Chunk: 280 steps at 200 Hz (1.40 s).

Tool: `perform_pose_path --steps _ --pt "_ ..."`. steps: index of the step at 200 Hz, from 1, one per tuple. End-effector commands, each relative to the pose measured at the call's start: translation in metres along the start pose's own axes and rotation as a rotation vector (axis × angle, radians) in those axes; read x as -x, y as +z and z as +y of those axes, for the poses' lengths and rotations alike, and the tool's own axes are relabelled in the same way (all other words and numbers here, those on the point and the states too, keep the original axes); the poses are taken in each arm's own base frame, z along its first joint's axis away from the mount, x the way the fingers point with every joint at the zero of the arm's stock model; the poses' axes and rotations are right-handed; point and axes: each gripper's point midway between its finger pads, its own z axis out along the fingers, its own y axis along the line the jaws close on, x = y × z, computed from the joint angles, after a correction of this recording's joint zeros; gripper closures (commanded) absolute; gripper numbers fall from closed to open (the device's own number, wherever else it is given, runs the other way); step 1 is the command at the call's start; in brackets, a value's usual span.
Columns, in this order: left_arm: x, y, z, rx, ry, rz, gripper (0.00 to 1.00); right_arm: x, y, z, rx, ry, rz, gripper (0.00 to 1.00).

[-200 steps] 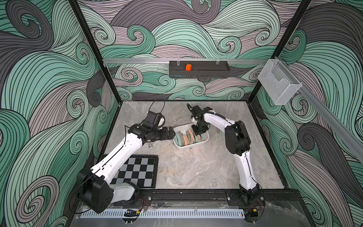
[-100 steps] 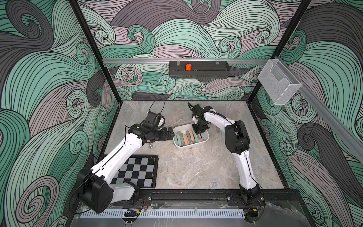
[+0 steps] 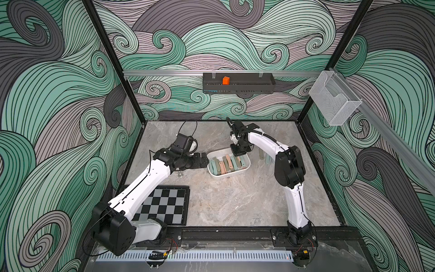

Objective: Take the fruit knife out of the storage box
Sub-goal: Pick up the fruit knife from the storage box, then place the fruit knife at the center of the board.

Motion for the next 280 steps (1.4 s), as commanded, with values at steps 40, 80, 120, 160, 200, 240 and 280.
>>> perform_pose_path --steps 40,80,120,160,200,240,280 --pt "0.029 0.001 -0.035 -0.079 0.039 -0.028 0.01 0.020 -0.042 -0.049 0.002 0.145 -0.106 0.91" --pt "0.029 0.019 -0.059 -0.109 0.049 0.044 0.01 0.014 -0.020 -0.102 -0.017 0.262 -0.052 0.87" --pt "0.020 0.037 -0.086 -0.148 0.092 0.119 0.01 0.005 0.017 -0.126 -0.012 0.311 0.028 0.87" --pt "0.017 0.051 -0.098 -0.157 0.097 0.146 0.01 -0.002 0.040 -0.130 -0.008 0.322 0.080 0.87" --pt "0.019 0.056 -0.101 -0.158 0.108 0.161 0.01 -0.004 0.047 -0.133 -0.022 0.324 0.094 0.81" --pt "0.019 0.056 -0.102 -0.161 0.109 0.161 0.01 -0.003 0.043 -0.135 -0.034 0.324 0.085 0.62" --pt "0.020 0.045 -0.095 -0.133 0.136 0.141 0.01 0.004 0.017 -0.135 -0.057 0.309 0.031 0.58"
